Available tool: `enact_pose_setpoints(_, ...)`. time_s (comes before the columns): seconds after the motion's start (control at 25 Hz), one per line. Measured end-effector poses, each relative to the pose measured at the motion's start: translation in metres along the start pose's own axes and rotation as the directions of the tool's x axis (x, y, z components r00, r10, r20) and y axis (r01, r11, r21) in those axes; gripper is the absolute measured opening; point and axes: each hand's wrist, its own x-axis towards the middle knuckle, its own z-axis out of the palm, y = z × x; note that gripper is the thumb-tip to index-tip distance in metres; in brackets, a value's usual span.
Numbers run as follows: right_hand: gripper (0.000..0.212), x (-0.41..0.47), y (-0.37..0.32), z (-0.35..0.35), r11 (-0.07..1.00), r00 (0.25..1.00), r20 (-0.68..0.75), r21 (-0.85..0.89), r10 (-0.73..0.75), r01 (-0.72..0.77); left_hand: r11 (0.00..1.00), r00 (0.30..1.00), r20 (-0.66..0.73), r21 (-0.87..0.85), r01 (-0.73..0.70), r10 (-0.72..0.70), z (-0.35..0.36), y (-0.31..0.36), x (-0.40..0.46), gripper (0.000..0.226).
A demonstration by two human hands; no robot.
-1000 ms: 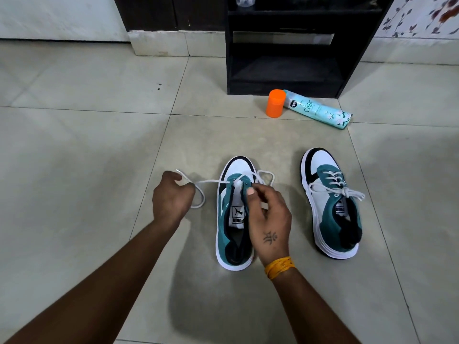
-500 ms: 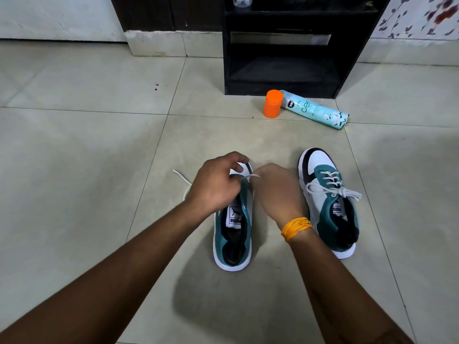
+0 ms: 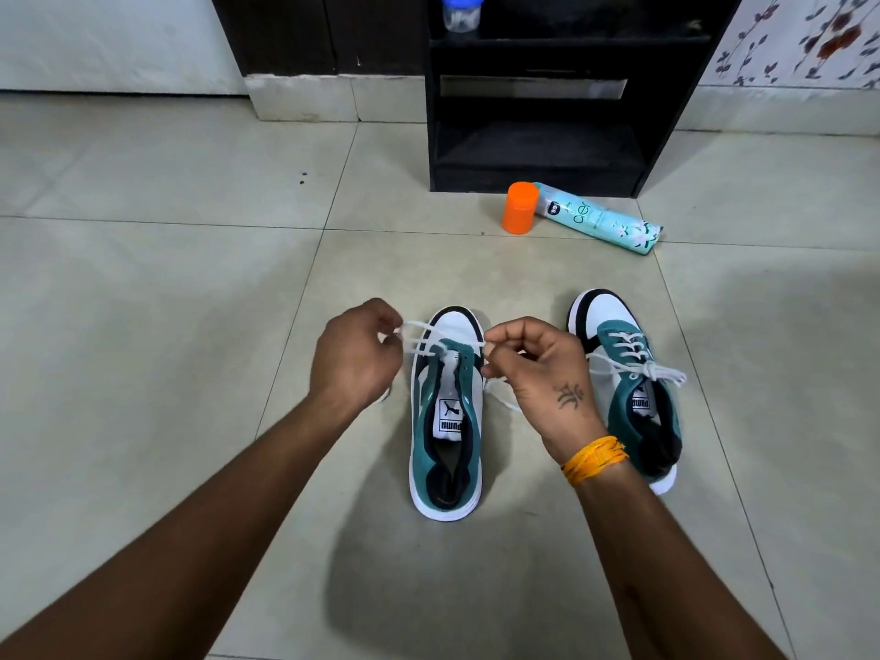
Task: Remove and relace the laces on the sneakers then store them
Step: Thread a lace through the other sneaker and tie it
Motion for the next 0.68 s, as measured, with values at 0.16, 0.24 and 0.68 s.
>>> enact_pose_setpoints(0.16,0.007,-0.006,-0.008,0.011,0.997,0.995,0.069,0.051,-0.067,0.063,0.908,0.907,0.259,-0.349,-0.232,0.331,0.0,0.035,-0.022,0.048)
enact_pose_setpoints(0.24,0.005,-0.006,-0.012,0.01,0.995,0.996,0.064,0.079,-0.058,0.053,0.905,0.912,0.282,-0.388,-0.176,0.298,-0.001,0.039,-0.021,0.029)
enact_pose_setpoints(0.68,0.009,-0.012,-0.001,0.012,0.995,0.997,0.073,0.104,-0.002,-0.006,0.927,0.886,0.387,-0.357,-0.113,0.257,-0.006,0.037,-0.023,0.021)
